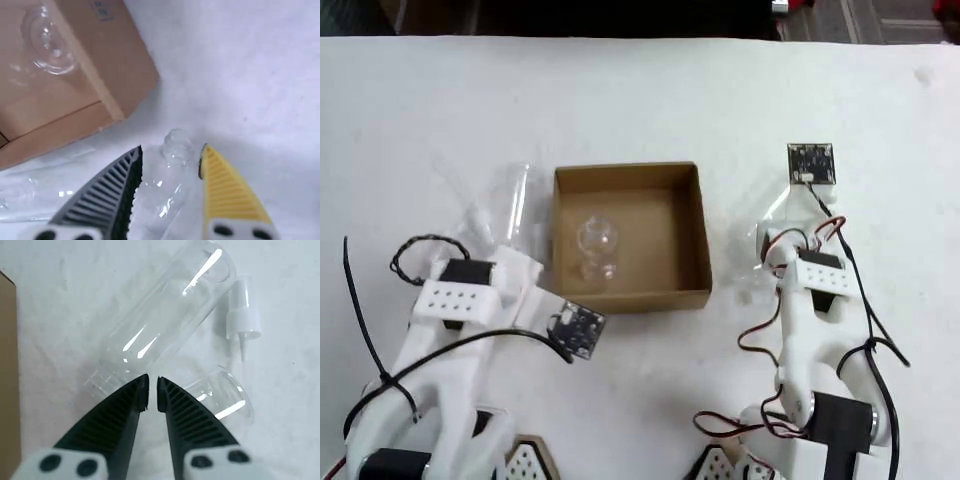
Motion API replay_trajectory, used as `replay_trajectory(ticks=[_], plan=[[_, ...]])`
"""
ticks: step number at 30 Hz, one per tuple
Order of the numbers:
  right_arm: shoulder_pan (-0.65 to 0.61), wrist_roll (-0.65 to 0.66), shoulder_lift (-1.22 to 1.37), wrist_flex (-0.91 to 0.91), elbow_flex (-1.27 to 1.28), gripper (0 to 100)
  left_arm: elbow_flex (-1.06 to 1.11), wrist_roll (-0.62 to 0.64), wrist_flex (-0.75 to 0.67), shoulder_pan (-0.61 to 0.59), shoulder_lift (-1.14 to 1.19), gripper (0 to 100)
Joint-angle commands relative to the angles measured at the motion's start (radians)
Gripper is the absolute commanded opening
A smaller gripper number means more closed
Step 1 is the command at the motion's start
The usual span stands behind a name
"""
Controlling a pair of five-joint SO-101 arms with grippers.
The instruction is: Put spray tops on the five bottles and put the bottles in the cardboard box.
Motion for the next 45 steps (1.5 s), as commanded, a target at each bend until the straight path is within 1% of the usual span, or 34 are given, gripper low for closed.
replay_trajectory(ticks=[1, 4, 6, 8, 15, 20, 26, 33, 35, 40, 45], plan=[[0.007, -0.005, 0.002, 0.002, -0.044, 1.8, -0.051, -0.015, 0.011, -0.016, 0.002, 18], [0.007, -0.005, 0.004, -0.012, -0.043, 1.8, -0.021, -0.017, -0.023, -0.012, 0.002, 18], [0.007, -0.005, 0.004, -0.010, -0.043, 1.8, 0.011, -0.044, -0.064, -0.016, 0.002, 18], [0.007, -0.005, 0.004, -0.010, -0.043, 1.8, 0.028, -0.068, -0.077, -0.019, 0.002, 18], [0.007, -0.005, 0.004, -0.010, -0.043, 1.8, 0.035, -0.069, -0.077, -0.013, 0.002, 17], [0.007, -0.005, 0.004, -0.010, -0.043, 1.8, 0.038, -0.072, -0.077, -0.016, 0.002, 10], [0.007, -0.005, 0.004, -0.010, -0.041, 1.8, 0.040, -0.072, -0.075, -0.016, 0.002, 14], [0.007, -0.005, 0.004, -0.010, -0.041, 1.8, 0.038, -0.064, -0.072, -0.008, 0.001, 10], [0.007, -0.005, 0.004, -0.010, -0.041, 1.8, 0.029, -0.051, -0.038, 0.010, -0.008, 10], [0.005, -0.005, 0.004, -0.010, -0.041, 1.8, -0.074, 0.074, 0.077, 0.045, -0.008, 9], [0.005, -0.005, 0.004, -0.010, -0.041, 1.8, -0.187, 0.098, 0.235, 0.047, -0.008, 9]])
